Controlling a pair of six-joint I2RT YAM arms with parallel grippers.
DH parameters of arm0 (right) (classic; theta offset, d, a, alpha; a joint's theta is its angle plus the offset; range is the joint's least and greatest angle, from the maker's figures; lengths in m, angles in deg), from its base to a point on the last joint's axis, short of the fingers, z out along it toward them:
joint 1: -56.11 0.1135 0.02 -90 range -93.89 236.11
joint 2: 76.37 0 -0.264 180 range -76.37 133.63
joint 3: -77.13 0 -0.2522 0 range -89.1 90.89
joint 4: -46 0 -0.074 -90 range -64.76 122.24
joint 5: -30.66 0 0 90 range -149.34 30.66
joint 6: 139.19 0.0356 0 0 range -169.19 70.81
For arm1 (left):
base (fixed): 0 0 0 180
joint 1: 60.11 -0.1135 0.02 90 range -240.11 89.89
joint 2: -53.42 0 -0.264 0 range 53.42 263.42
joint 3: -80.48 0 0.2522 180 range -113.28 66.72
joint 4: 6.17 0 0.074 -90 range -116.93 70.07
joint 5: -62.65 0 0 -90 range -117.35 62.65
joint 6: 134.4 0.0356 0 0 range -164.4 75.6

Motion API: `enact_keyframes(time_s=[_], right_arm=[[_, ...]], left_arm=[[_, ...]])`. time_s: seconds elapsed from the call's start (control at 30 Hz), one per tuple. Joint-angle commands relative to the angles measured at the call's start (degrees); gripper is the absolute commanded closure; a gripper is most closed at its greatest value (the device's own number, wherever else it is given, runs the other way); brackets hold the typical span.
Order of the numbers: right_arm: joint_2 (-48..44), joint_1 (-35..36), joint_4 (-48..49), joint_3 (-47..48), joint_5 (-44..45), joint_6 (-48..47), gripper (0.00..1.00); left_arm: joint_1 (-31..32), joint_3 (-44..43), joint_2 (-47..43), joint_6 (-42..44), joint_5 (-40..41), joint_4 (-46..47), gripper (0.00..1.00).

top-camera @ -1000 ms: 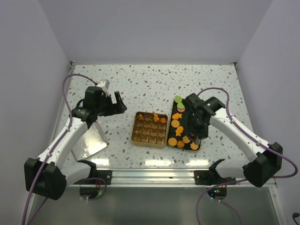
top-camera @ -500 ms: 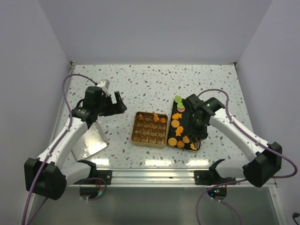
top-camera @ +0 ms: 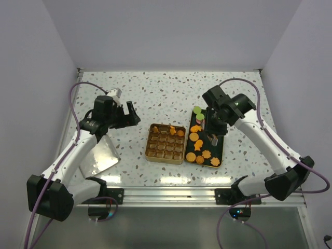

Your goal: Pack the cookies

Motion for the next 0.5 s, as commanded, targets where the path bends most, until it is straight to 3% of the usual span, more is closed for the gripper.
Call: enact_keyframes(time_s=[0.0,0.3,0.47], right_arm=[[1.0,-0.4,-5.0,5.8,1.3,-1.7,0.69],[9.1,10.2,0.8,18.9,-2.4,-1.3,0.70],[12.7,14.2,4.8,20.0,-5.7,-0.5,0.70]], left_arm=[[0.3,-1.8,-1.4,-0.8,0.3,2.8,0.00],[0.3,-2.3,-1.5,-1.4,-0.2,2.9,0.00],[0.3,-1.9,-2.7,-1.4,0.4,1.9,0.00]])
